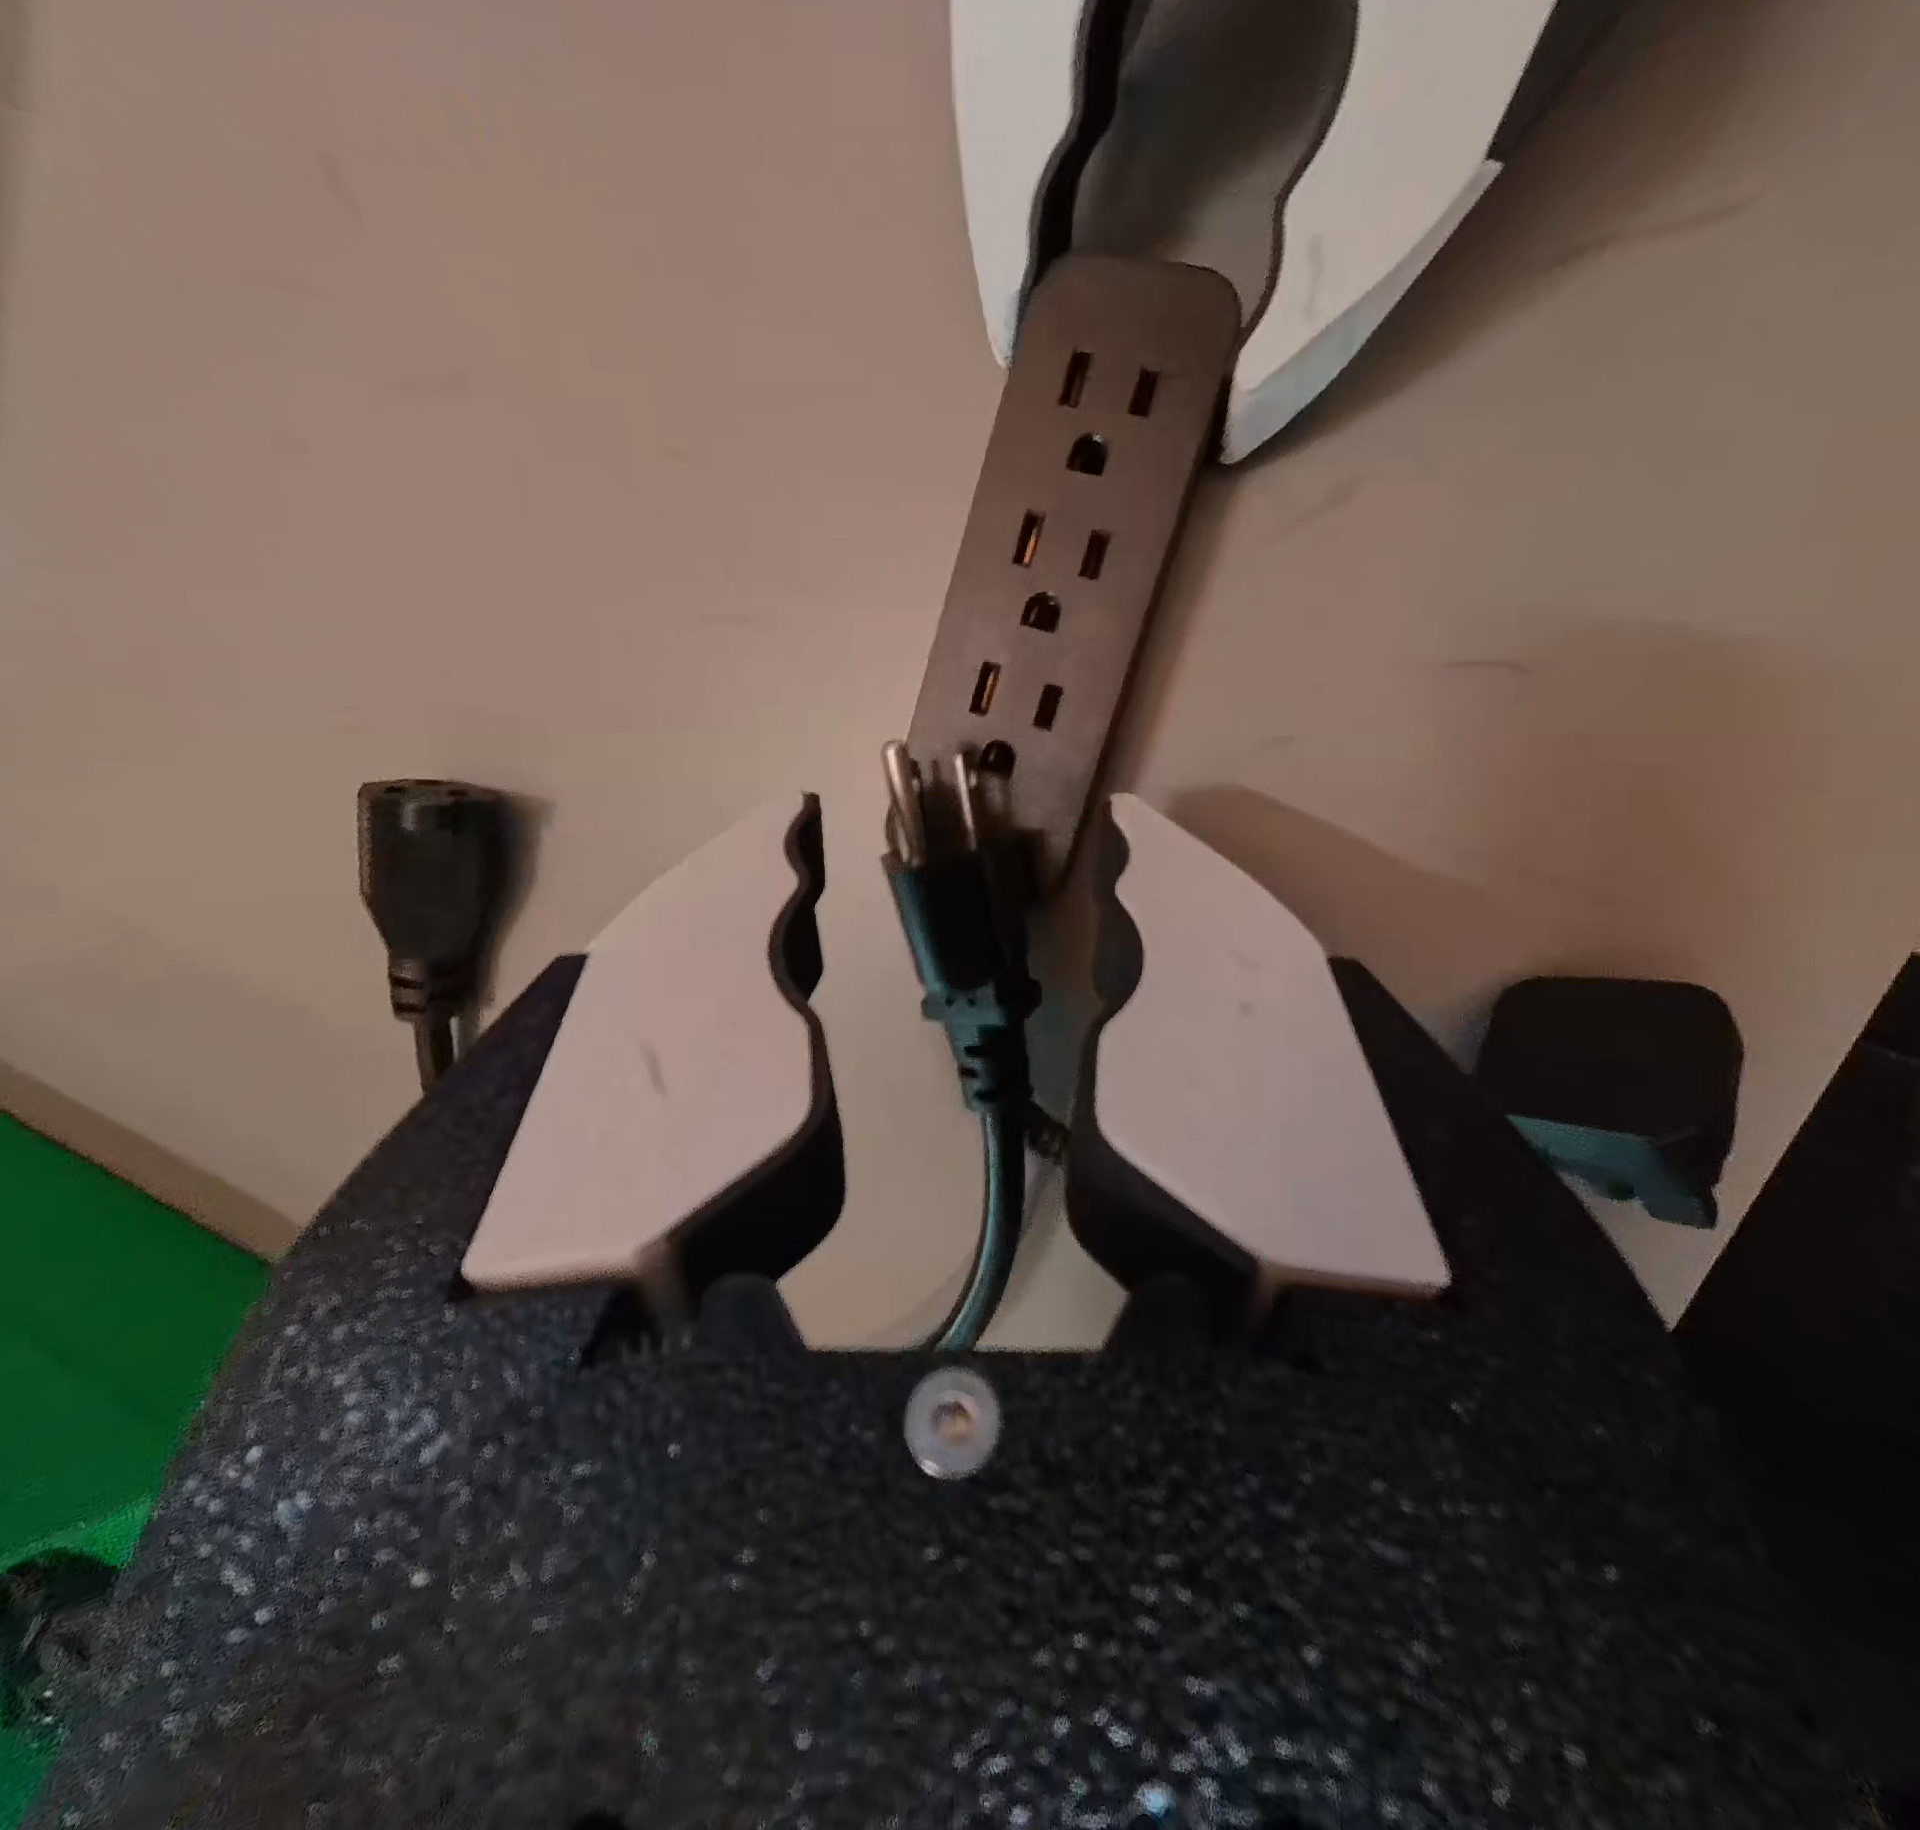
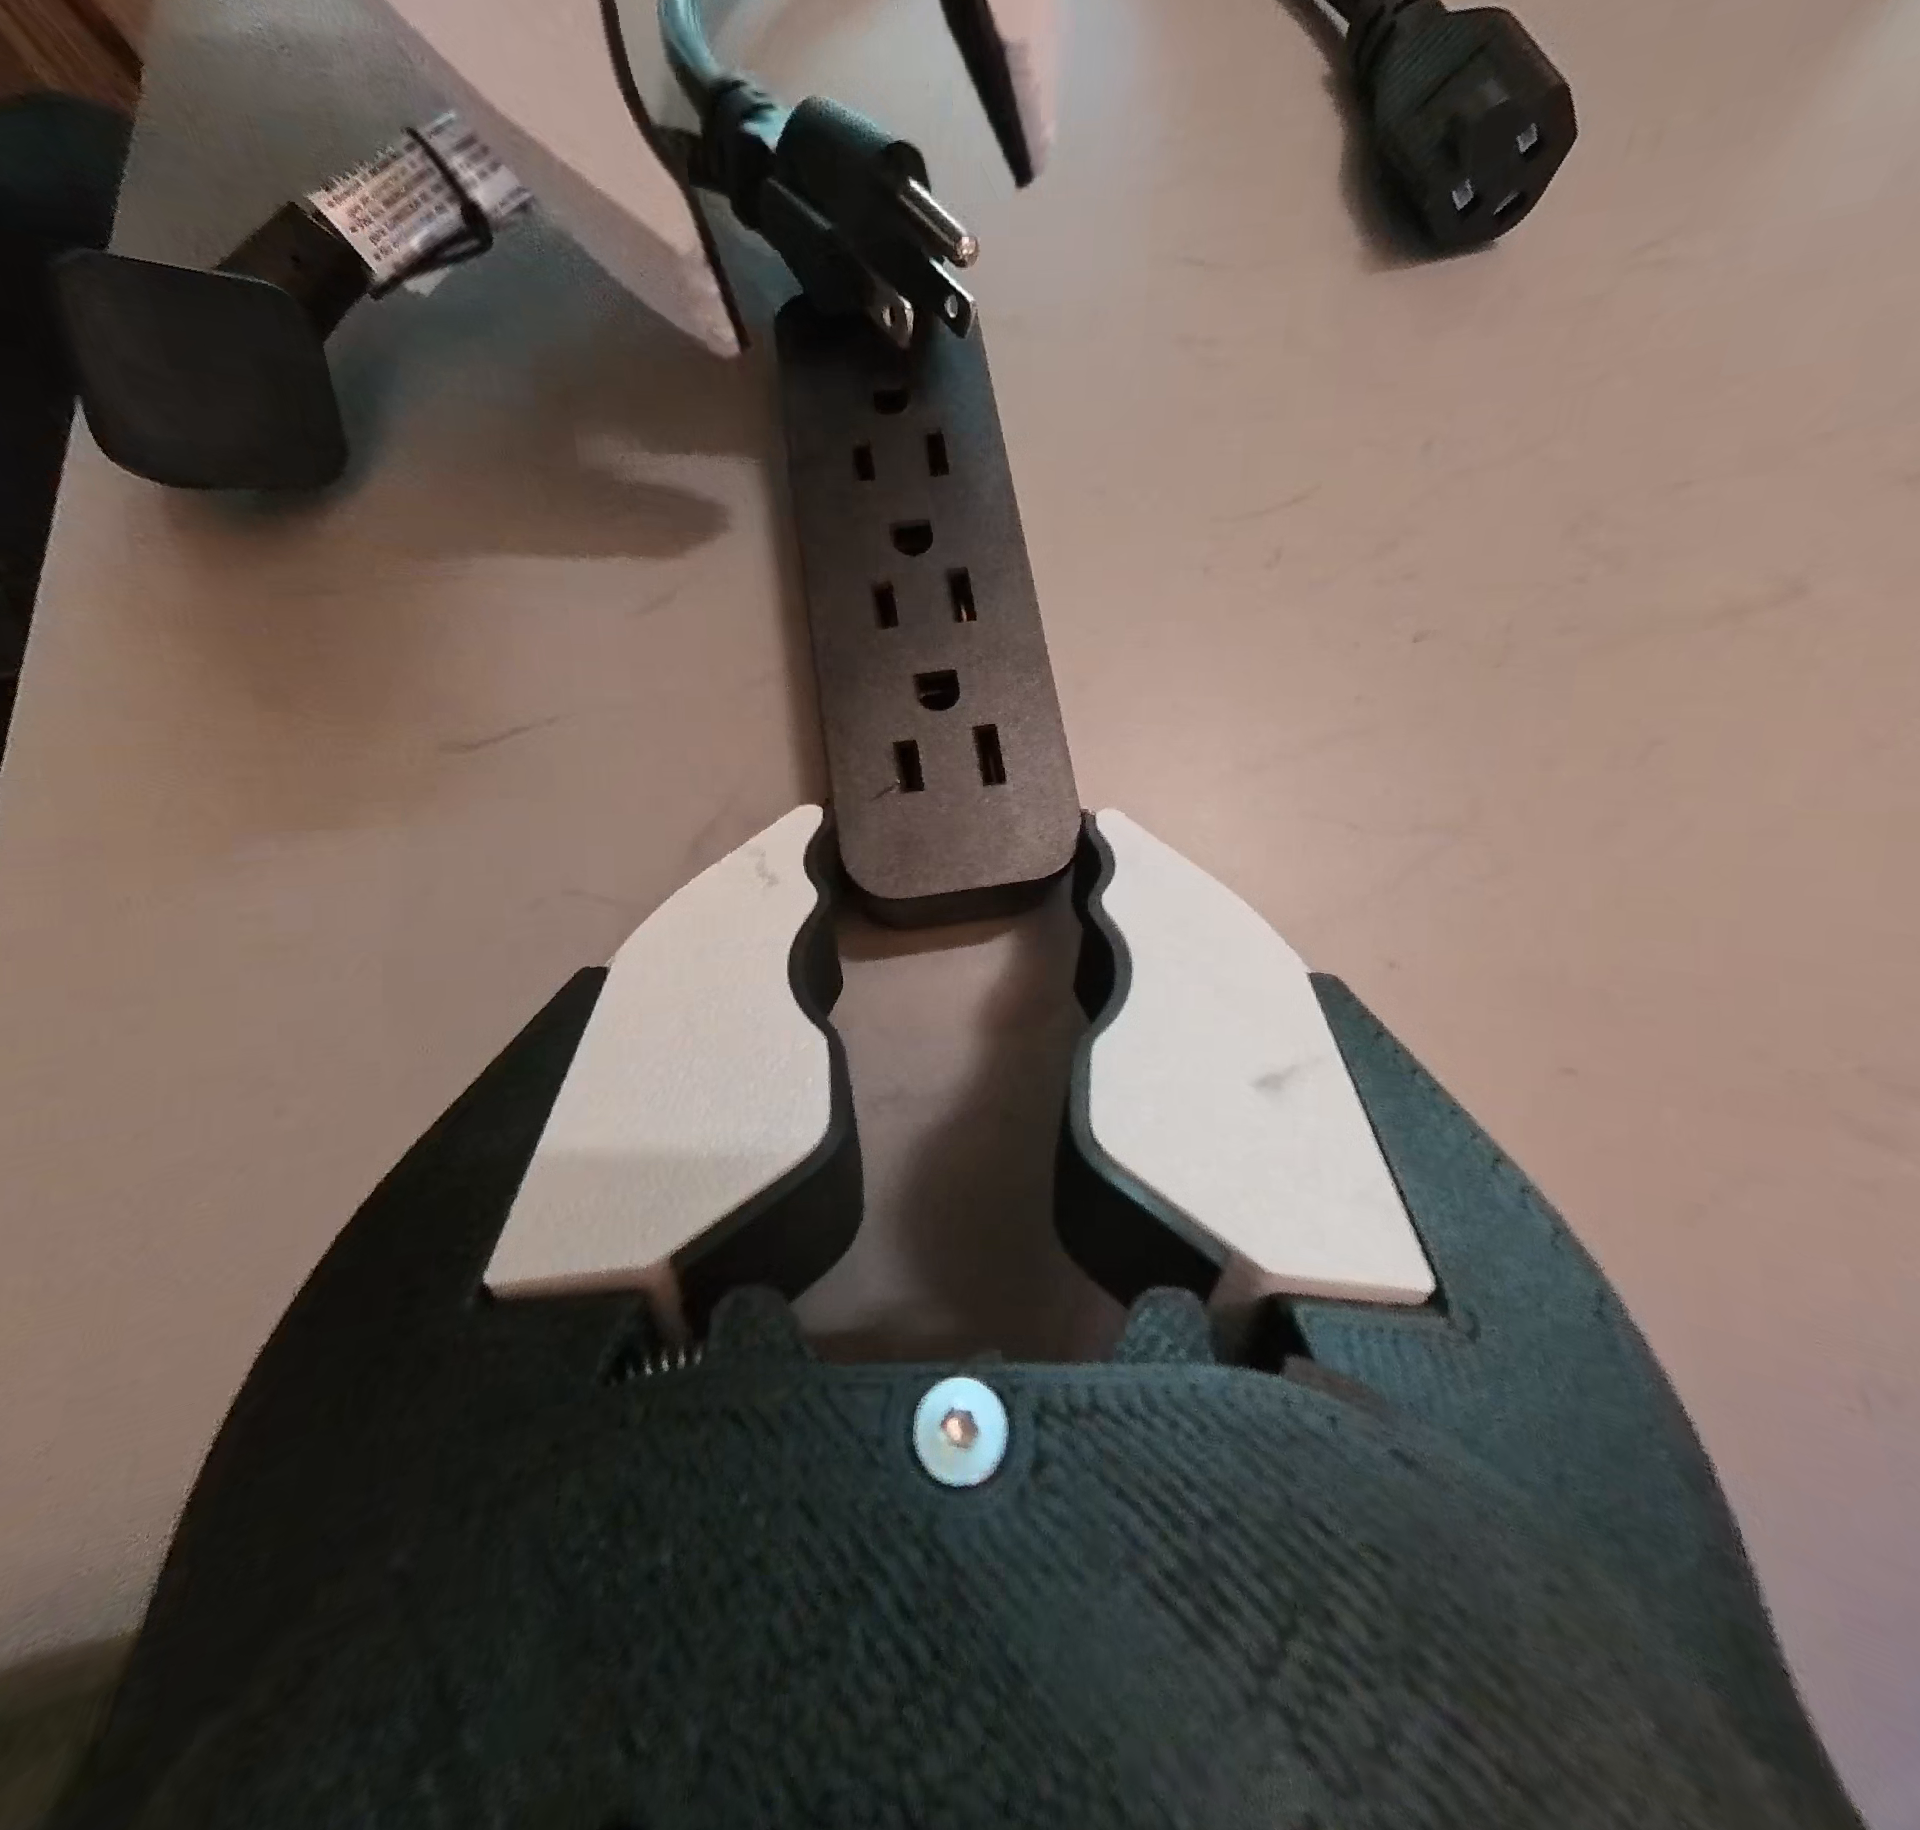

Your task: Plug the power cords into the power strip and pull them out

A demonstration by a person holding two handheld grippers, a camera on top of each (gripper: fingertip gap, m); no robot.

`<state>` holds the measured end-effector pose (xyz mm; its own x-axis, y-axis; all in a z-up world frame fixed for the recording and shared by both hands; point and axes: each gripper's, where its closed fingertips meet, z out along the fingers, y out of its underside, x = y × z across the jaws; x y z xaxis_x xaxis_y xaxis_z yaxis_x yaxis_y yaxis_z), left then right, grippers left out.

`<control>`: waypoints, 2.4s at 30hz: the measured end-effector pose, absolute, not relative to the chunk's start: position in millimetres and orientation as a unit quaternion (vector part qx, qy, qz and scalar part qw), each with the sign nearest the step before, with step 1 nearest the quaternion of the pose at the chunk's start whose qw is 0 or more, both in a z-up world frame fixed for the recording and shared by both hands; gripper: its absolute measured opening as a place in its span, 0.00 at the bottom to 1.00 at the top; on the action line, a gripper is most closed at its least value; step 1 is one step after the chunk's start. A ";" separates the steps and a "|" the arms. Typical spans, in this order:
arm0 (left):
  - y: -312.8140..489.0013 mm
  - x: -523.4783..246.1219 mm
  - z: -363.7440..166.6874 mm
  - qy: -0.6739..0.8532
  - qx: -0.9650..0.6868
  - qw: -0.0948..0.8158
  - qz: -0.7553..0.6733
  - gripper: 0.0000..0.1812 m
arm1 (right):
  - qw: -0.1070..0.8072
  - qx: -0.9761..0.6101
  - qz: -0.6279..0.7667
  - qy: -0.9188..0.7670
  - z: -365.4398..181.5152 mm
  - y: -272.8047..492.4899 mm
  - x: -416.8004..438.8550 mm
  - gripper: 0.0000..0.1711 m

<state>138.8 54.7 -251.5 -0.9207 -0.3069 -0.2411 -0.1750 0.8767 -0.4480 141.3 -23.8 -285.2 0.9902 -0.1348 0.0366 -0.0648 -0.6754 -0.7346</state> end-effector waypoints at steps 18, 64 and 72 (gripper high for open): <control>128.2 136.0 -242.0 0.892 -0.292 0.097 -0.332 0.27 | 0.393 -0.914 -0.040 0.095 -287.6 -31.4 150.8 0.25; 185.7 173.9 -287.8 0.658 -0.655 0.258 -0.267 0.13 | 0.393 -0.912 -0.044 0.105 -287.5 -32.6 151.6 0.25; 180.6 182.2 -224.1 0.574 -0.616 0.199 -0.502 0.00 | 0.393 -0.912 -0.044 0.105 -287.3 -32.8 151.5 0.25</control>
<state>182.2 180.6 -224.1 -0.1617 -0.9065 0.3901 -0.5077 -0.2626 -0.8206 151.5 -32.8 -287.3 0.9739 -0.2270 -0.0018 -0.1574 -0.6692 -0.7262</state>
